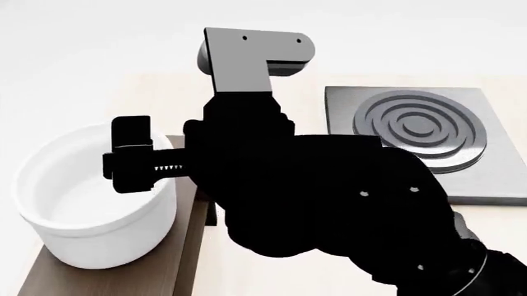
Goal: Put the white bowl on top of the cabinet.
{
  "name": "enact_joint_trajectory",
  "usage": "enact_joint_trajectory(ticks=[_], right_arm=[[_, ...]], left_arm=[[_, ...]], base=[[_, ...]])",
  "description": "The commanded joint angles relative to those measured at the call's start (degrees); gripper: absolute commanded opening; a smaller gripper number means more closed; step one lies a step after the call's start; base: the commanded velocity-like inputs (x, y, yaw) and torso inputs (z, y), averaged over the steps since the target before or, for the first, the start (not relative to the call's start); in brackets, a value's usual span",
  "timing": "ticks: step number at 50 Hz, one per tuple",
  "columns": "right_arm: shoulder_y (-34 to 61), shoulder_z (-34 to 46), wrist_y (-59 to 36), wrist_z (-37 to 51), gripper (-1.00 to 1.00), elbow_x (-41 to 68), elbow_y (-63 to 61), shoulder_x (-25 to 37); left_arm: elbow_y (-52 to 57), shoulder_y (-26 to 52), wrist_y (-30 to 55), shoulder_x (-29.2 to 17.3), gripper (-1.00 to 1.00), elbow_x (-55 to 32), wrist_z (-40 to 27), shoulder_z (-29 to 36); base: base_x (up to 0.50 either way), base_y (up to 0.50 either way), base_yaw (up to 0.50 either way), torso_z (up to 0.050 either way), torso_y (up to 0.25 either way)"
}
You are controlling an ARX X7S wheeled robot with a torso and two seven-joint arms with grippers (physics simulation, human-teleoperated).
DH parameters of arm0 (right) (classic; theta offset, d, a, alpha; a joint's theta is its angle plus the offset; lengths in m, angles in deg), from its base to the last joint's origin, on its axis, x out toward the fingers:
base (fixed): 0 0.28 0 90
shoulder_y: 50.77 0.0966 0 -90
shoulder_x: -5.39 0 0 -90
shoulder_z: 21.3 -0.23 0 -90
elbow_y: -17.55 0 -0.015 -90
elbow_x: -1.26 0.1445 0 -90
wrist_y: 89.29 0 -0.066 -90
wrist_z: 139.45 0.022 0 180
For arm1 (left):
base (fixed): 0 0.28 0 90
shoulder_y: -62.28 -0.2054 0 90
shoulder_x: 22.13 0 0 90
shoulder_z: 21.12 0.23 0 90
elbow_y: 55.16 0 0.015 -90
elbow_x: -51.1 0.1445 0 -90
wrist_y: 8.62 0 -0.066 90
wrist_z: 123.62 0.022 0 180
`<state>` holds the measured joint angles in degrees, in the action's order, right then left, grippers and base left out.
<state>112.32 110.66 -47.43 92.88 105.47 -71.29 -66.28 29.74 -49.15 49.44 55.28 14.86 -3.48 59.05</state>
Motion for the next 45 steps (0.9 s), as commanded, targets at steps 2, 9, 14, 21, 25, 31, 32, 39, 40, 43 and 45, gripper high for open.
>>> enact_joint_trajectory(ticks=[2, 9, 14, 21, 25, 31, 32, 39, 40, 43, 45], right_arm=[[0.8, -1.3, 0.3, 2.4, 1.0, 1.9, -3.0, 1.8], [1.5, -2.5, 0.6, 4.4, 1.0, 3.1, -5.4, 3.4], [2.7, -3.6, 0.7, 6.1, 1.0, 4.7, -7.2, 4.4], [3.7, -4.7, 0.9, 8.4, 1.0, 6.7, -9.8, 5.7], [4.4, -5.1, 1.0, 9.1, 1.0, 7.4, -10.3, 6.2], [6.4, -6.0, 0.9, 10.8, 1.0, 9.0, -11.3, 7.4], [6.6, -6.1, 0.9, 11.0, 1.0, 9.3, -11.4, 7.6], [7.4, -6.9, 1.1, 12.0, 1.0, 10.2, -12.4, 8.7], [7.4, -7.0, 1.3, 12.1, 1.0, 10.3, -12.5, 8.9], [7.8, -7.6, 1.4, 12.9, 1.0, 11.0, -13.3, 9.7], [8.1, -7.8, 1.5, 13.3, 1.0, 11.4, -13.6, 10.0]], left_arm=[[0.0, 0.1, 0.0, 0.0, 1.0, 0.0, 0.0, 0.1], [-0.1, 0.1, -0.1, 0.0, 1.0, 0.0, 0.0, 0.1], [-0.1, 0.1, -0.1, 0.0, 1.0, 0.0, 0.0, 0.0], [0.0, 0.0, -0.1, 0.0, 1.0, 0.1, 0.0, 0.1], [-0.1, 0.0, -0.2, 0.0, 1.0, 0.0, 0.1, 0.1], [-0.3, 0.2, -0.2, 0.0, 1.0, -0.1, 0.2, 0.2], [-0.3, 0.2, -0.1, 0.0, 1.0, -0.1, 0.2, 0.2], [-0.2, 0.2, -0.1, 0.0, 1.0, -0.1, 0.1, 0.2], [-0.3, 0.2, -0.1, 0.0, 1.0, -0.1, 0.1, 0.2], [-0.3, 0.2, -0.1, 0.0, 1.0, -0.1, 0.1, 0.2], [-0.2, 0.2, -0.1, 0.0, 1.0, -0.1, 0.1, 0.2]], base=[[0.0, 0.0, 0.0, 0.0, 0.0], [0.0, 0.0, 0.0, 0.0, 0.0], [0.0, 0.0, 0.0, 0.0, 0.0], [0.0, 0.0, 0.0, 0.0, 0.0], [0.0, 0.0, 0.0, 0.0, 0.0], [0.0, 0.0, 0.0, 0.0, 0.0], [0.0, 0.0, 0.0, 0.0, 0.0], [0.0, 0.0, 0.0, 0.0, 0.0], [0.0, 0.0, 0.0, 0.0, 0.0], [0.0, 0.0, 0.0, 0.0, 0.0], [0.0, 0.0, 0.0, 0.0, 0.0]])
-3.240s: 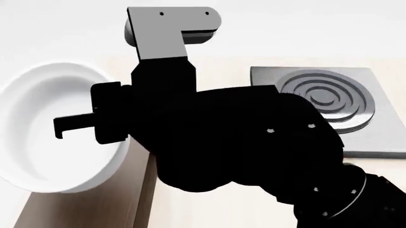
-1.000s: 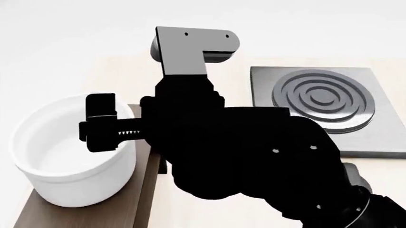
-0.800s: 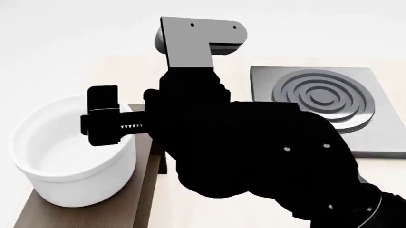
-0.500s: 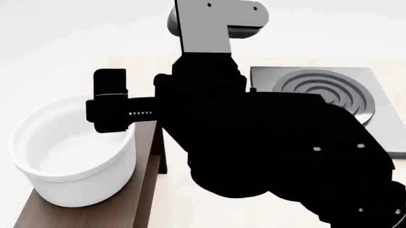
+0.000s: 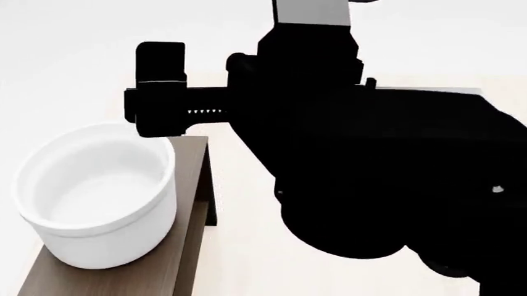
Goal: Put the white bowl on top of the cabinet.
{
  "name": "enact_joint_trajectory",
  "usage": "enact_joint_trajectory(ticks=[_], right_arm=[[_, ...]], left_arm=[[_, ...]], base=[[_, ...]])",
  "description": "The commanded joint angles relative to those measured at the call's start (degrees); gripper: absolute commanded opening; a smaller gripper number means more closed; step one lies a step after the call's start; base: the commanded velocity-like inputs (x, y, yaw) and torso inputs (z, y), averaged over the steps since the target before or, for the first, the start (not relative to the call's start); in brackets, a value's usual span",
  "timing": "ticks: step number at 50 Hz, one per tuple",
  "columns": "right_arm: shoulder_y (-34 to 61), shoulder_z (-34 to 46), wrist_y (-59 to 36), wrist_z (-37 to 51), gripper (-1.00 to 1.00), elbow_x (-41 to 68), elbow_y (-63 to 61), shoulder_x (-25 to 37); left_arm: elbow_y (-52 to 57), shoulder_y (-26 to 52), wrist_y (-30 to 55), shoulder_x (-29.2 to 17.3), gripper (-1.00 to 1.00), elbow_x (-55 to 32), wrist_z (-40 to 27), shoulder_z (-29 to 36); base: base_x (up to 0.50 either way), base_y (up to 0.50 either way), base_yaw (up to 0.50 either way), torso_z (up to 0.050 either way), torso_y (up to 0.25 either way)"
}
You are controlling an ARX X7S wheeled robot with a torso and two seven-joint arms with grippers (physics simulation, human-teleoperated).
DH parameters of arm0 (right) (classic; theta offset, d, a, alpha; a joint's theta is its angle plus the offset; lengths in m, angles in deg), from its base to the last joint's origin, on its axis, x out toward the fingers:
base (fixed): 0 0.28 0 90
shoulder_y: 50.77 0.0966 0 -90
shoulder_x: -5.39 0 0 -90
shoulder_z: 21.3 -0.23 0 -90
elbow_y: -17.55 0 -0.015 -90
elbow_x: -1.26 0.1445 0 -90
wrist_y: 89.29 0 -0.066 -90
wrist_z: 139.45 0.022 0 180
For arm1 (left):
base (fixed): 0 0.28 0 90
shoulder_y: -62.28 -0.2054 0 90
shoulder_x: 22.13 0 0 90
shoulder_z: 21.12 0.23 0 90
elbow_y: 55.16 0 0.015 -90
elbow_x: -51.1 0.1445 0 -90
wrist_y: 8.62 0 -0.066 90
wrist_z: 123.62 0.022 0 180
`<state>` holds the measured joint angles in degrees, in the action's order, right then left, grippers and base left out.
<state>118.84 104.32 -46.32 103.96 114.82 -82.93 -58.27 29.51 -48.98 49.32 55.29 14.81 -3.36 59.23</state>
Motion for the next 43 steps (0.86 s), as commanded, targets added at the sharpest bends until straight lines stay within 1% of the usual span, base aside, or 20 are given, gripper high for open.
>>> enact_joint_trajectory(ticks=[1, 11, 43], right_arm=[[1.7, -1.6, 0.5, 2.4, 1.0, 2.3, -2.2, 2.1], [3.4, -2.9, 1.8, 5.1, 1.0, 5.0, -5.0, 2.6], [8.3, -8.5, 5.2, 10.8, 1.0, 10.4, -11.1, 8.7]], left_arm=[[0.0, 0.0, 0.0, 0.0, 1.0, 0.0, -0.1, 0.0], [0.1, -0.2, -0.1, 0.0, 1.0, 0.0, 0.0, 0.0], [0.1, 0.0, 0.0, -0.1, 1.0, 0.0, 0.0, 0.2]], base=[[0.0, 0.0, 0.0, 0.0, 0.0], [0.0, 0.0, 0.0, 0.0, 0.0], [0.0, 0.0, 0.0, 0.0, 0.0]])
